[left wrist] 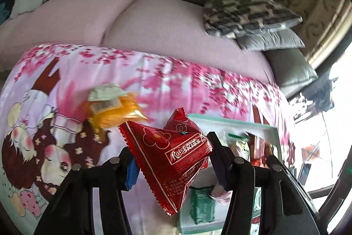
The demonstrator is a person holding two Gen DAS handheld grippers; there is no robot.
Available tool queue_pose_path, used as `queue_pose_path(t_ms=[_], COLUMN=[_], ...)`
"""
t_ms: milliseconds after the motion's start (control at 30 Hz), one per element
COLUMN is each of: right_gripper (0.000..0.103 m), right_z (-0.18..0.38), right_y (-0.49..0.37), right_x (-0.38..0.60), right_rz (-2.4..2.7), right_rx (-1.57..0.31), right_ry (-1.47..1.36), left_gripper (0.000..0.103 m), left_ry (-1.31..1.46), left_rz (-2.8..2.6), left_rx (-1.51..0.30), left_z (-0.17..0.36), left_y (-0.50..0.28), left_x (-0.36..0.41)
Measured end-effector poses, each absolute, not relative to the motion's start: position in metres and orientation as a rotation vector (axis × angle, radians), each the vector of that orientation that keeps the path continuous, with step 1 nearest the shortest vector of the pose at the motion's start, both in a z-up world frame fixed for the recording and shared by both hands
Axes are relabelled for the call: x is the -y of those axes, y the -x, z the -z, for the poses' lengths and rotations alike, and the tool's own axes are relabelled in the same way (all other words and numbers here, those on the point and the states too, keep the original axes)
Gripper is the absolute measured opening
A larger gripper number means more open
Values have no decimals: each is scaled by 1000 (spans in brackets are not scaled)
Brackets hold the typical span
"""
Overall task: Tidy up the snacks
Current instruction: 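Carry red packet with left tool while right tool carries jelly cup, release into tray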
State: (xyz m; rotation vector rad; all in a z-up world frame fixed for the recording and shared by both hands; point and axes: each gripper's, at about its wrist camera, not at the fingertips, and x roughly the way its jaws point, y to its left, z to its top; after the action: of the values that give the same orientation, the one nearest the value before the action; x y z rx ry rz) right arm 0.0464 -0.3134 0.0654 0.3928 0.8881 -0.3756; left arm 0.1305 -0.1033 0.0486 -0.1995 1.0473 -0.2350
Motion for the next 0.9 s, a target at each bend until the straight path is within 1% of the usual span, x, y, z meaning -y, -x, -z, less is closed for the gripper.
queue_pose_path(t_ms=[500,700,900], right_gripper=[50,50,51], right_z=[-44,-36,-32], right_y=[-40,-40,-40], right_x=[346,354,357], right_rz=[432,439,442], right_rx=[-953,-974,-988], right_ry=[-439,-462,-471], left_gripper=[58,58,58], left_ry=[32,10,46], left_rz=[284,293,340], left_rx=[-1194,-1223,-1260], left_z=[-2,4,8], left_y=[-126,-129,-130], left_x=[168,177,180])
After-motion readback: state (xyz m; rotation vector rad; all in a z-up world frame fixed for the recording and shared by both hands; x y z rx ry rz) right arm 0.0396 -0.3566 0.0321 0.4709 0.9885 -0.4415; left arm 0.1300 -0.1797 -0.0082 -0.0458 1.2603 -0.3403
